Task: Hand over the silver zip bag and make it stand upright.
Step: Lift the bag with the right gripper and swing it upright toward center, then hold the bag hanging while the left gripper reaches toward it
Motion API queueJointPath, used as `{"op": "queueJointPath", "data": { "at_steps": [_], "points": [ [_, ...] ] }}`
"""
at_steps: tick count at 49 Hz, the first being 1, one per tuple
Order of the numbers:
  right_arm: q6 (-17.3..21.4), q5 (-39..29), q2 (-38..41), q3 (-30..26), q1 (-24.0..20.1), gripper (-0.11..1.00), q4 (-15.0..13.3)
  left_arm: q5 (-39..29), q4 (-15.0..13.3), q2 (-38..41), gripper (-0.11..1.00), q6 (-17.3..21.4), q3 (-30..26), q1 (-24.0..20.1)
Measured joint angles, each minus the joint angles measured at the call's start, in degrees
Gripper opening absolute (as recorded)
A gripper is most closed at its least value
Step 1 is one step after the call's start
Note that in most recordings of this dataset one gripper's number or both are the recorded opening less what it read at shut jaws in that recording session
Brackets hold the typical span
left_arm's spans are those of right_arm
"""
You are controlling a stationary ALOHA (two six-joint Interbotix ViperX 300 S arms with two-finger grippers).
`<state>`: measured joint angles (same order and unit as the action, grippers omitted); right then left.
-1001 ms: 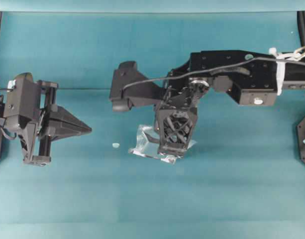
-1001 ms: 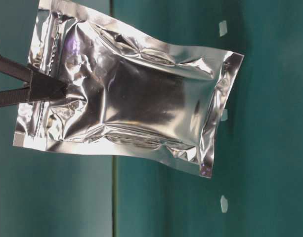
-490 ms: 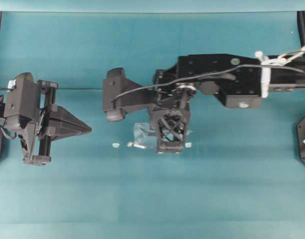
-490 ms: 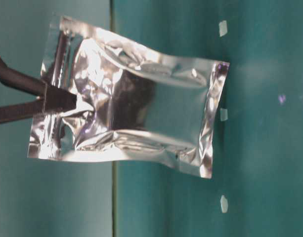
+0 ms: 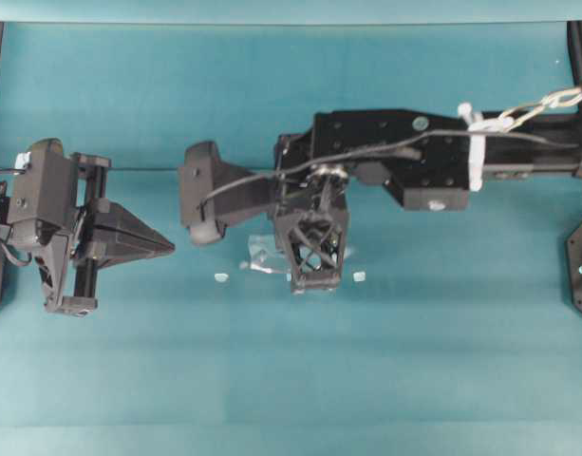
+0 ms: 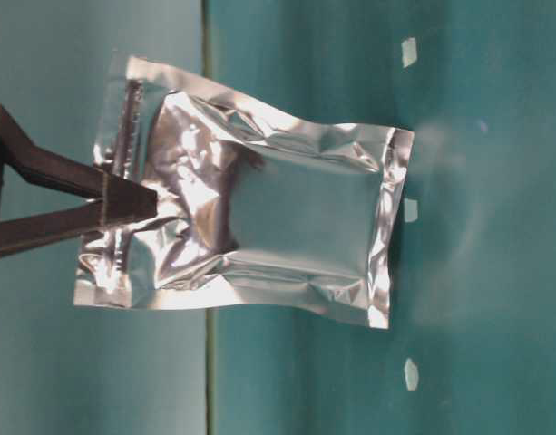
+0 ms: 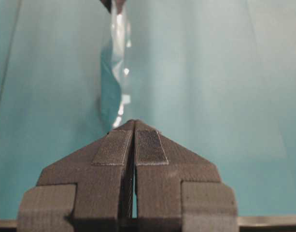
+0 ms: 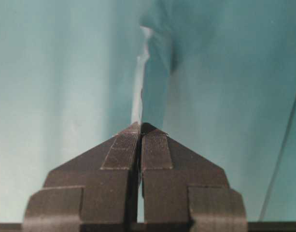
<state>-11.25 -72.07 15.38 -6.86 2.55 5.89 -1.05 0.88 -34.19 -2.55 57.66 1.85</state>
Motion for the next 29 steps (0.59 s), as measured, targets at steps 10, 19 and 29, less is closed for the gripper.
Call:
{"op": "queueJointPath", "data": {
  "at_steps": [10,19,29],
  "points": [
    [0.0,-0.1,0.3,-0.1,-0.6,0.01,0.1,0.0,-0.1,0.0,-0.07,0.0,0.0,-0.1],
    [-0.3,-1.3,0.4,-0.4,-0.6,0.01,0.1,0.0,0.0,0.0,-0.07,0.0,0.0,-0.4],
    [-1.5,-6.1,1.1,-2.0,-0.5,0.01,-0.1,0.0,0.0,0.0,-0.07,0.0,0.0,-0.6]
  ]
}}
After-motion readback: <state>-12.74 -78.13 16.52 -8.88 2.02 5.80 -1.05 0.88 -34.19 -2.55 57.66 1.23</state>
